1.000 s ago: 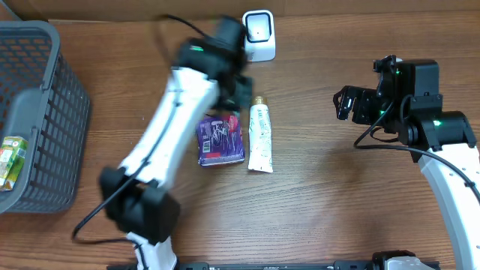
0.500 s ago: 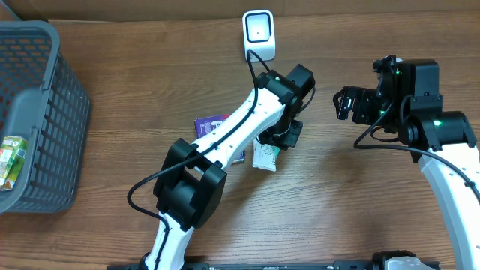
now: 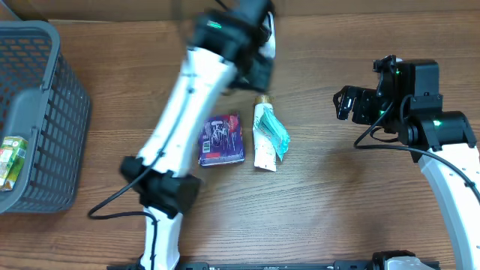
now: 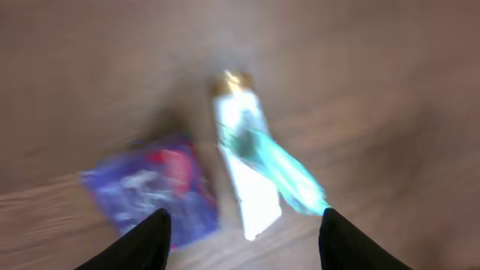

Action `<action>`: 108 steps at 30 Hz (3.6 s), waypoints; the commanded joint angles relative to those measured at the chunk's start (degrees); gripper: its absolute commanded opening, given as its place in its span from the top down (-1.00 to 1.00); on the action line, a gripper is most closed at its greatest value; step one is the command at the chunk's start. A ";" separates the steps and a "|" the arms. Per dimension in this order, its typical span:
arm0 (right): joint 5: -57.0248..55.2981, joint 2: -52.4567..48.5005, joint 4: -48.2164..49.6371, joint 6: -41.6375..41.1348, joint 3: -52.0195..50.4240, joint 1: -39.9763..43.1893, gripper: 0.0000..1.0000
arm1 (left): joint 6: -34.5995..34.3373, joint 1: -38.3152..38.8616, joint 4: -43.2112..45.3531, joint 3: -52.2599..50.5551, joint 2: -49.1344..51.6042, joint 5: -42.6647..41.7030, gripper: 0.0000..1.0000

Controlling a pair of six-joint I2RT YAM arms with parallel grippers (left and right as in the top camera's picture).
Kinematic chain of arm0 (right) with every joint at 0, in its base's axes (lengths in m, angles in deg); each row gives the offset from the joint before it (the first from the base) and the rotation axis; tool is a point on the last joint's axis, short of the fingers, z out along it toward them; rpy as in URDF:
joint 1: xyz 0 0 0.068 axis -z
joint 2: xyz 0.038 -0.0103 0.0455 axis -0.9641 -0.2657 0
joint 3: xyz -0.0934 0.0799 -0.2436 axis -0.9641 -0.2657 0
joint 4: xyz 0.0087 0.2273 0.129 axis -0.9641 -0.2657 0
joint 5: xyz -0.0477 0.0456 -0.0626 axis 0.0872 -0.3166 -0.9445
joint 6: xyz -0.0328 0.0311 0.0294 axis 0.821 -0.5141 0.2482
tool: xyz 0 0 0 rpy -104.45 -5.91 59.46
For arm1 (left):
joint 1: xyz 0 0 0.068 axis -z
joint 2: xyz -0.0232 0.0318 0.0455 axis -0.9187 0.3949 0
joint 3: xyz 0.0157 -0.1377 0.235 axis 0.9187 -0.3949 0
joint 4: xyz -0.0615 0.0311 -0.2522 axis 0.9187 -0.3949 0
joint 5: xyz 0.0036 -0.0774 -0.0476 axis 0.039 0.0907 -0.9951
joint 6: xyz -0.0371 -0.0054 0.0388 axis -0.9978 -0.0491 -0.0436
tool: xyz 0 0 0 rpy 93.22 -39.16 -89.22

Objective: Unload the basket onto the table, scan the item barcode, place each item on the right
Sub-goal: 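Place the wipes pack on the table right of the tube, then reach into the basket with the left gripper and grasp the green tea box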

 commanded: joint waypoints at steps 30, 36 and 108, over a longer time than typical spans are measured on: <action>0.07 0.02 0.28 0.48 1.27 0.39 -1.00 | -12.15 -57.35 -0.68 -6.16 -7.30 21.57 0.04; 0.07 0.02 0.28 0.48 1.27 0.39 -1.00 | -14.47 -61.70 5.22 -12.85 -7.23 21.00 -0.08; 0.07 0.02 0.28 0.48 1.27 0.39 -1.00 | 36.79 -72.32 46.51 -41.05 9.09 15.15 -0.69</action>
